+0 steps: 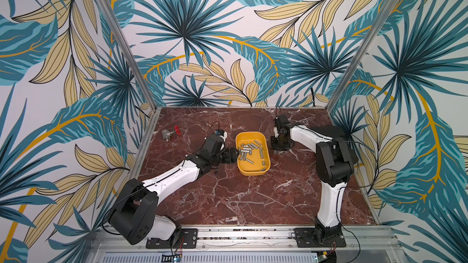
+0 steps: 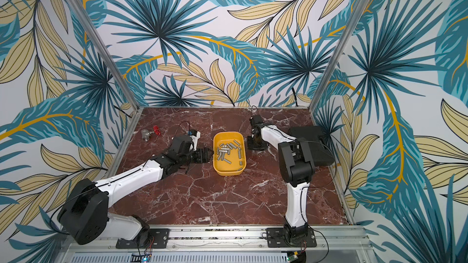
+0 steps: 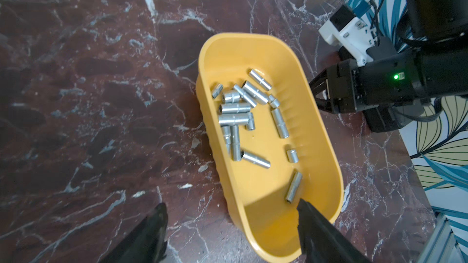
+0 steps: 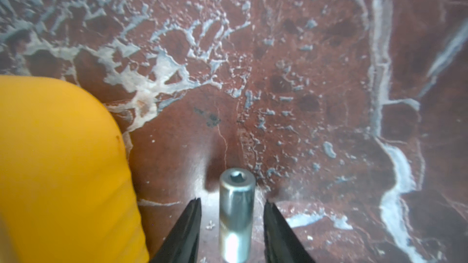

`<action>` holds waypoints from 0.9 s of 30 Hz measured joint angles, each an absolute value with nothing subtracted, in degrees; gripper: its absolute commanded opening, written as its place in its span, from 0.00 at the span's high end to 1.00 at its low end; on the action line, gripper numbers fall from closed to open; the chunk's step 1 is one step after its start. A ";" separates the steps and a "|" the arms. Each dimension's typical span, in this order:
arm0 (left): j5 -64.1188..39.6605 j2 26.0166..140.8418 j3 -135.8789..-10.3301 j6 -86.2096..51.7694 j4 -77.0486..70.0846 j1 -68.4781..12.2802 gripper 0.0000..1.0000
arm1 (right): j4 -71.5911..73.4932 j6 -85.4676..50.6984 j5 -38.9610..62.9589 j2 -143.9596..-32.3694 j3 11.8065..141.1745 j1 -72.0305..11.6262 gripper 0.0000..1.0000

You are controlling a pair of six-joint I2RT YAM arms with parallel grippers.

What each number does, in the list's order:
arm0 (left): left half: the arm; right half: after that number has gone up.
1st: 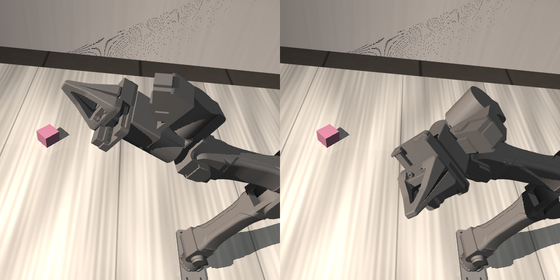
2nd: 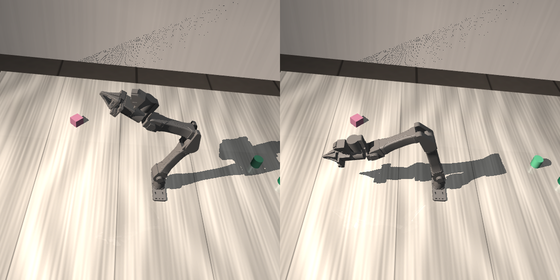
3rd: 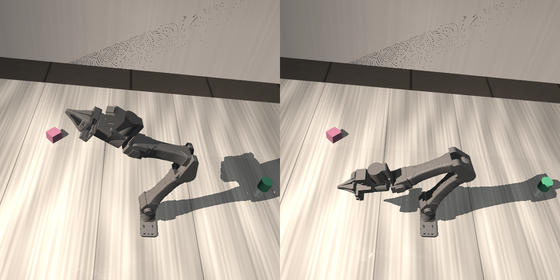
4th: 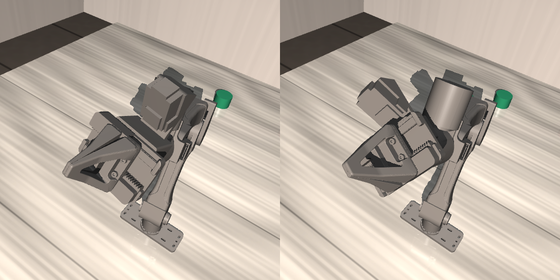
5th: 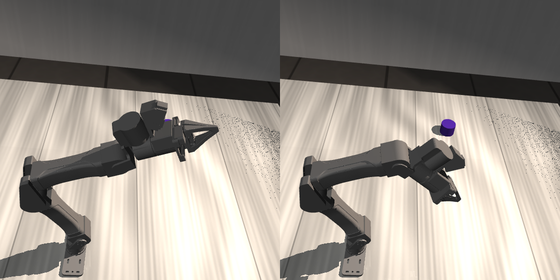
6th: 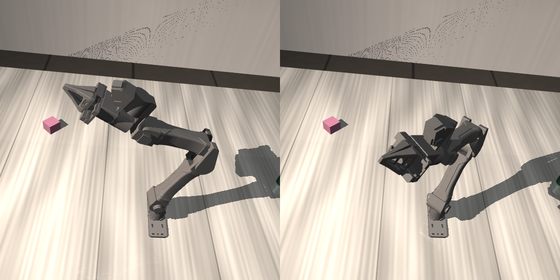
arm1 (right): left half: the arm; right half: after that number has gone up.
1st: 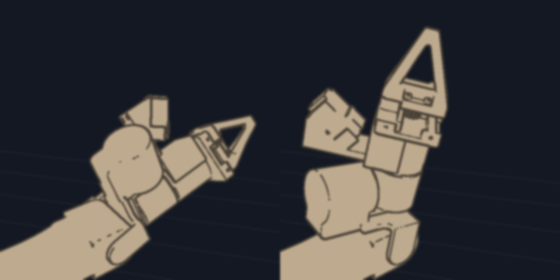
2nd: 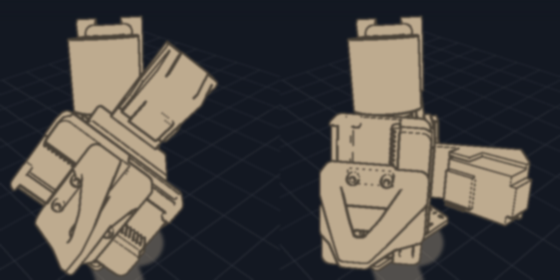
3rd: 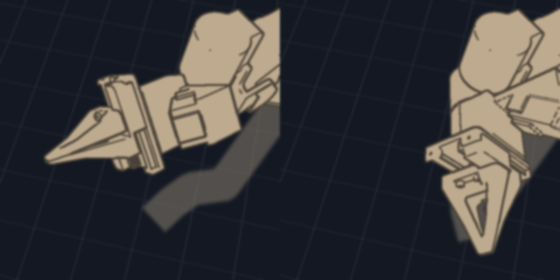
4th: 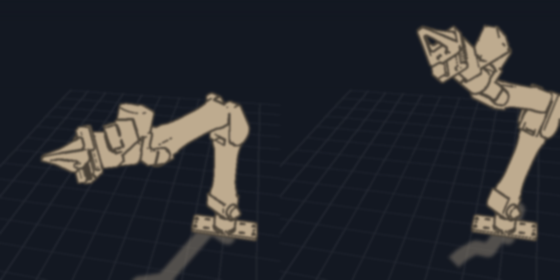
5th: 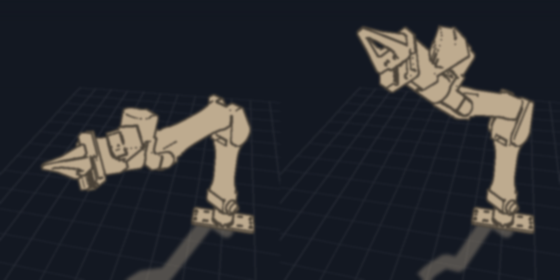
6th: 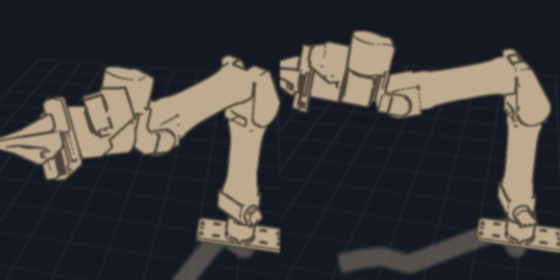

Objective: Take out the socket from the storage box
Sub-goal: Place the socket head at the center of the board, then pick up the socket head from the storage box.

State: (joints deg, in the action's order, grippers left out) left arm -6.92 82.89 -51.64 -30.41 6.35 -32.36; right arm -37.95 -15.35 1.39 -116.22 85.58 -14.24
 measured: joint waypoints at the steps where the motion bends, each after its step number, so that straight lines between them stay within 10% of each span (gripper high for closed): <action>1: -7.09 83.88 -53.32 -29.95 6.74 -32.47 0.25 | -38.30 -15.38 1.37 -115.15 85.60 -14.24 0.55; 11: -6.63 97.17 -70.85 -25.58 15.09 -36.86 0.53 | -38.81 -15.09 1.39 -97.10 82.61 -14.24 0.54; 27: -3.62 115.44 -89.80 -22.50 29.28 -39.51 0.65 | -37.82 -17.39 3.14 -86.98 65.30 -14.22 0.54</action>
